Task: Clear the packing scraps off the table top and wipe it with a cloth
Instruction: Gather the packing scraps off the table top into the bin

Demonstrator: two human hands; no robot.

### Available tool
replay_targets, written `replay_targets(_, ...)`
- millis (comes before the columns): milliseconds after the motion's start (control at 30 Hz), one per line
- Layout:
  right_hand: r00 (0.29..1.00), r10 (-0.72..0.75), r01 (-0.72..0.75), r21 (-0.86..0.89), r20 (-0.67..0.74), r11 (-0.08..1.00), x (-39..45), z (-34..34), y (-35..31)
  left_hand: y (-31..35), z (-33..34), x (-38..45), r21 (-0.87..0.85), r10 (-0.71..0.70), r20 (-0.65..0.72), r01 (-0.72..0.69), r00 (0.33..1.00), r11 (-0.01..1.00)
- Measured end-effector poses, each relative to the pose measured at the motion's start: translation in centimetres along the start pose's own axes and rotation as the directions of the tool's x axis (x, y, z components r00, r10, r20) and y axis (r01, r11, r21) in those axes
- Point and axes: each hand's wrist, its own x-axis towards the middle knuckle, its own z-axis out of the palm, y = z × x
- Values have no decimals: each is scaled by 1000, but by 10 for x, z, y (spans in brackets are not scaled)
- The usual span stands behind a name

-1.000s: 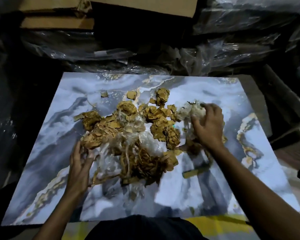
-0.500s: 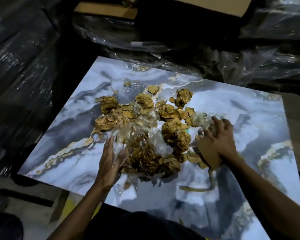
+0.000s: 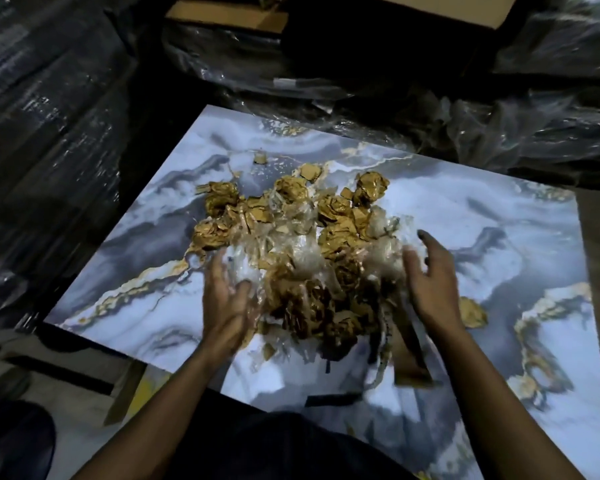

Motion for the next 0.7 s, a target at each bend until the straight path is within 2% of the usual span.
replay_targets(67,992,40,-42,-13,-117,999,-5,-20,18,-3,-20,17,100,55,-123,-43,991,994)
replay_targets(133,983,77,-86,-47,-167,995,-11,-33,38,-6,-35,41,211,125,-159,-90,979,973)
replay_targets(200,980,105,-118,-67,-168,991,-21,-38,56,-10,-43,66,340,136,-79,-101,988,935)
replay_targets(267,985,123,-134,-82,-125,988,-34,-37,67,-17,-46,90,419,73,75,-98,995,903)
replay_targets(333,987,144,-151,-96,-76,984,-52,-25,70,-25,-49,105,487,45,222,-151,974,860)
replay_targets(400,990,128,-134,-130,-51,982,-71,-6,67,-33,-51,106,502,59,274,-195,960,843)
replay_targets(467,988,142,-150,-155,-59,977,-86,16,62,-40,-52,95,480,114,255,-228,960,847)
replay_targets(600,943,288,-317,-190,-166,929,-99,61,39,-45,-46,61,433,168,251,-266,953,861)
replay_targets(700,923,352,-375,-148,-157,915,-102,88,5,-34,-46,37,374,125,284,-230,951,898)
